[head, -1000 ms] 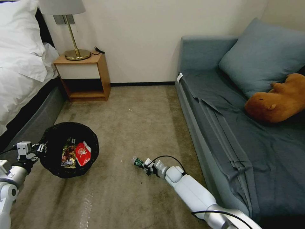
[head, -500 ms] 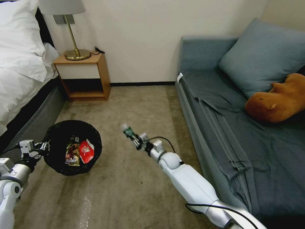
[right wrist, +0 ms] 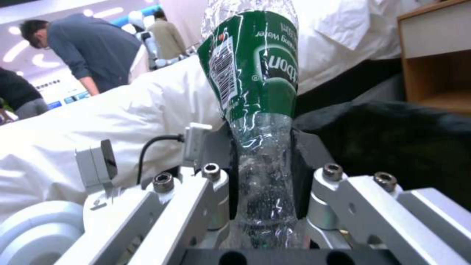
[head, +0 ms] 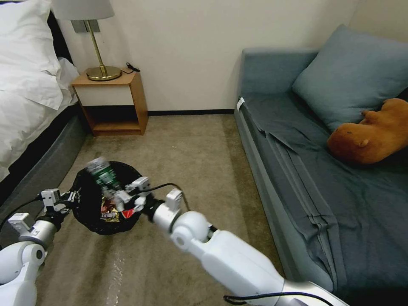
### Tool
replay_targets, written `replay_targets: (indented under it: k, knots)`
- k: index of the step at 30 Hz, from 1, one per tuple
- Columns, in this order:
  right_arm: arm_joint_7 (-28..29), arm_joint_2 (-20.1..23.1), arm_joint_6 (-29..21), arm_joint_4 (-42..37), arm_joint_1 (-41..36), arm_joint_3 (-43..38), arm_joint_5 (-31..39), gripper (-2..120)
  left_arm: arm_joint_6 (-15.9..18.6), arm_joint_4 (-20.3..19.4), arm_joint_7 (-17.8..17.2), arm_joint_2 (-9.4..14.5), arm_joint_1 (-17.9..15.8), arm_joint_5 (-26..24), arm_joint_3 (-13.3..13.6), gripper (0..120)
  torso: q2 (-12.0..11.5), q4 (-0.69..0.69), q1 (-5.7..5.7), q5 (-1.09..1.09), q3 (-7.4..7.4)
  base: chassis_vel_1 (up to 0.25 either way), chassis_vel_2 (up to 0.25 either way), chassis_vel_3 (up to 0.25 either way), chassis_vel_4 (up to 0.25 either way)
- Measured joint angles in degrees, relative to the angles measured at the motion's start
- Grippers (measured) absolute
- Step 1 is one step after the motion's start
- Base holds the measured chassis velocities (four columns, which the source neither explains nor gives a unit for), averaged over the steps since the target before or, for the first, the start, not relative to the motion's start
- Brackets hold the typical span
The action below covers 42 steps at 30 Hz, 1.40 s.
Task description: Pick up the trash bin, then pick up the garbage on the floor and place it into the trash bin.
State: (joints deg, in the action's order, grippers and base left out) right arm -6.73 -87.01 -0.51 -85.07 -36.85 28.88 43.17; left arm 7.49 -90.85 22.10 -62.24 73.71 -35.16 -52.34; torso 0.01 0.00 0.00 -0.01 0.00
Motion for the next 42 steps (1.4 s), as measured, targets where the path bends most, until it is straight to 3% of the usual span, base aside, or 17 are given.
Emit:
replay_targets:
  k: [5,14,16,18,33,34,38,42]
  knots:
    - [-0.54,-4.74,2.86,8.1,1.74,-0.43,-1.91,16,0.16,-0.42,-0.02,-0.35,0.28,0.02,0.03,4,0.0,0.02,0.0,0.01,0.0,0.0,0.0,0.0,0.0]
    - [-1.29,-5.28,4.13,14.17,1.68,-2.47,-5.25,17,0.16,-0.73,0.04,-0.5,1.26,-0.35,-0.42,4,0.0,0.0,0.0,0.0,0.0,0.0,0.0,0.0,0.0]
    - [-1.37,-5.28,4.14,14.3,1.52,-2.57,-5.68,22,0.16,-0.77,0.05,-0.53,1.34,-0.47,-0.44,4,0.0,0.0,0.0,0.0,0.0,0.0,0.0,0.0,0.0]
    - [-1.44,-5.24,4.15,14.32,1.22,-2.81,-6.39,38,0.16,-0.78,0.05,-0.6,1.16,-0.63,-0.42,4,0.0,0.0,0.0,0.01,0.0,0.0,0.0,0.0,0.0]
    - [-1.45,-4.1,4.36,12.84,0.28,-3.39,-8.7,86,0.25,-1.4,-0.41,-1.02,1.42,-0.92,-0.46,4,0.0,0.0,0.0,0.01,0.0,0.0,0.0,0.0,0.0]
    - [-1.43,-4.09,4.68,12.83,0.08,-4.31,-9.19,96,0.42,-1.4,-1.15,-1.08,1.38,-1.88,-0.62,4,0.0,0.01,0.0,0.01,0.0,0.0,0.0,0.0,0.0]
    - [-1.41,-4.08,5.09,12.62,-0.35,-6.25,-9.88,99,0.85,-1.03,-2.74,-1.23,0.9,-3.87,-0.91,4,0.0,0.01,0.0,0.01,0.0,0.0,0.0,0.0,0.0]
    - [-1.54,-2.93,5.5,11.48,-1.32,-10.51,-10.95,100,1.76,0.34,-7.68,-1.33,-0.58,-8.77,-1.58,4,0.0,0.0,0.0,0.01,0.0,0.0,0.0,0.0,0.0]
